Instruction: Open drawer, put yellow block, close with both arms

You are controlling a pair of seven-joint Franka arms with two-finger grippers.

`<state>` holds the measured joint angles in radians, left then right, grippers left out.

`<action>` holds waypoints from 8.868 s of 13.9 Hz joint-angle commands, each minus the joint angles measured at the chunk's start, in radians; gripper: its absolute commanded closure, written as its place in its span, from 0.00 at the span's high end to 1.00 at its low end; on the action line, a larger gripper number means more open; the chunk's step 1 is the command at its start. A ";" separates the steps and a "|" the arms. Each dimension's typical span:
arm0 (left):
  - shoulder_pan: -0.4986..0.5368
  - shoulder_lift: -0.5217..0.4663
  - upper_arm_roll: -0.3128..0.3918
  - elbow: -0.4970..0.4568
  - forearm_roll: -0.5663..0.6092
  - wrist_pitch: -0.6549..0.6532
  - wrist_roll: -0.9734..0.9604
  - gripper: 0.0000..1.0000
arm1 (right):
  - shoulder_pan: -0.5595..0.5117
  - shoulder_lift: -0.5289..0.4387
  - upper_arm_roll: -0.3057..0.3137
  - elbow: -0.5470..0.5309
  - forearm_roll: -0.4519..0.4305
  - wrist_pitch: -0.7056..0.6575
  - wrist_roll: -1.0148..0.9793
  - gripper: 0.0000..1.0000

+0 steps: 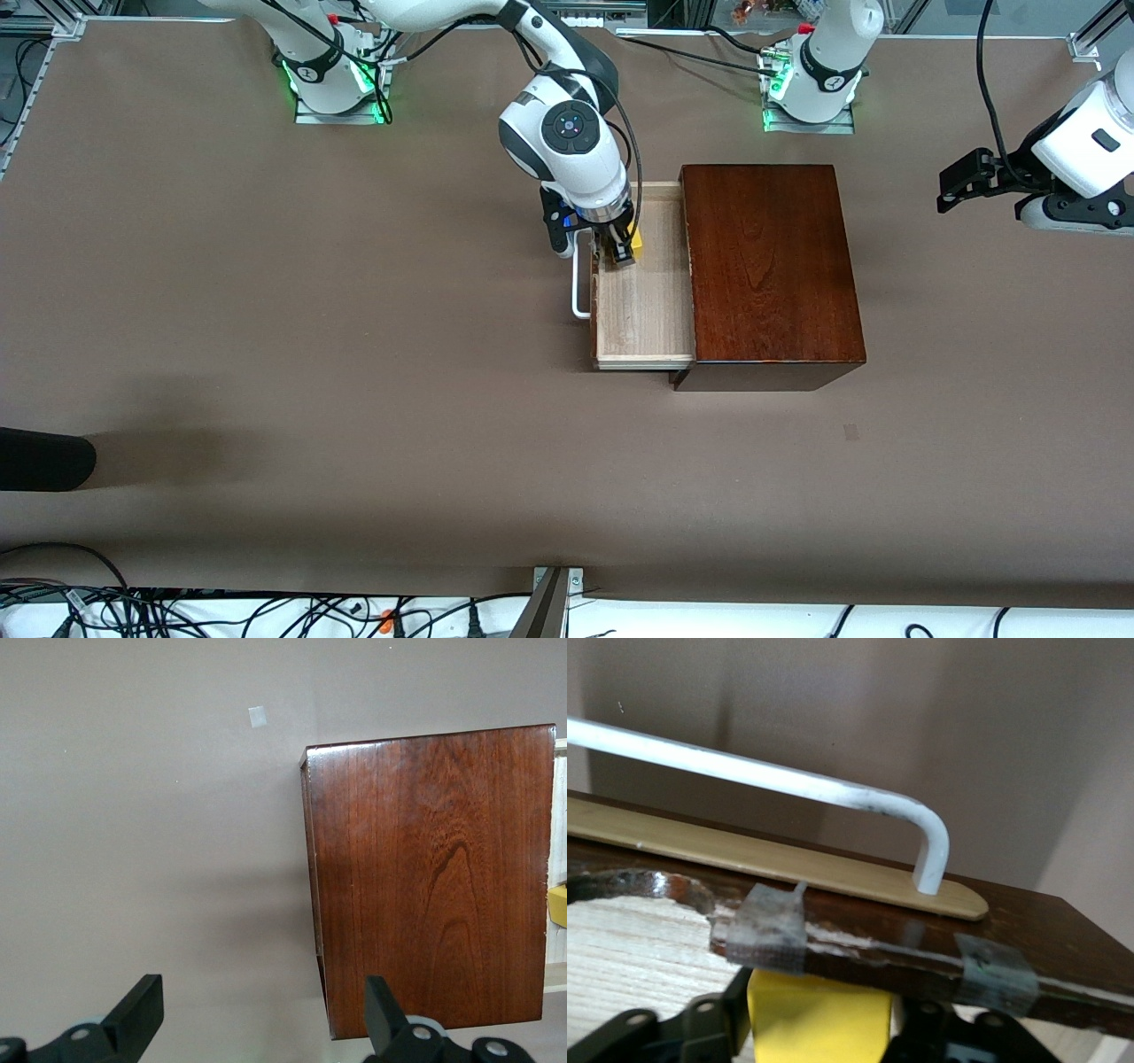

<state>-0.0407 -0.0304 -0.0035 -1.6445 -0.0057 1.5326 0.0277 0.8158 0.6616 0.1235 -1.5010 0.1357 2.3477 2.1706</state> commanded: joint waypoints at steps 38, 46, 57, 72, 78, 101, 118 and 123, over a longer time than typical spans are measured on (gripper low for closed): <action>-0.605 0.599 -0.271 0.374 0.073 0.247 0.645 1.00 | -0.912 -0.718 -0.077 -0.223 -0.102 -0.786 -2.255 1.00; -0.648 0.724 -0.256 0.364 0.262 0.323 0.647 1.00 | -0.882 -0.669 -0.111 -0.176 -0.114 -0.765 -2.270 1.00; -0.624 0.715 -0.196 0.356 0.291 0.155 0.643 1.00 | -0.882 -0.588 -0.114 -0.030 -0.114 -0.809 -2.269 1.00; -0.558 0.681 -0.171 0.292 0.375 0.020 0.607 1.00 | -0.880 -0.597 -0.107 -0.030 -0.103 -0.843 -2.257 1.00; -0.527 0.658 -0.171 0.255 0.377 0.012 0.607 1.00 | -0.880 -0.597 -0.107 -0.030 -0.102 -0.844 -2.255 1.00; -0.257 0.333 -0.204 0.405 0.176 -0.040 0.009 1.00 | -0.880 -0.597 -0.107 -0.030 -0.102 -0.844 -2.253 1.00; -0.182 0.008 0.169 0.008 -0.011 0.056 -0.029 1.00 | -0.880 -0.597 -0.107 -0.030 -0.100 -0.844 -2.253 1.00; -0.183 -0.017 0.163 0.002 -0.010 0.028 -0.031 1.00 | -0.880 -0.597 -0.107 -0.030 -0.102 -0.844 -2.253 1.00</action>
<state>-0.2213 -0.0148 0.1634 -1.6162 0.0062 1.5663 0.0071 -0.0635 0.0606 0.0136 -1.5536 0.0344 1.5243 -0.0874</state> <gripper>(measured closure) 0.000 0.000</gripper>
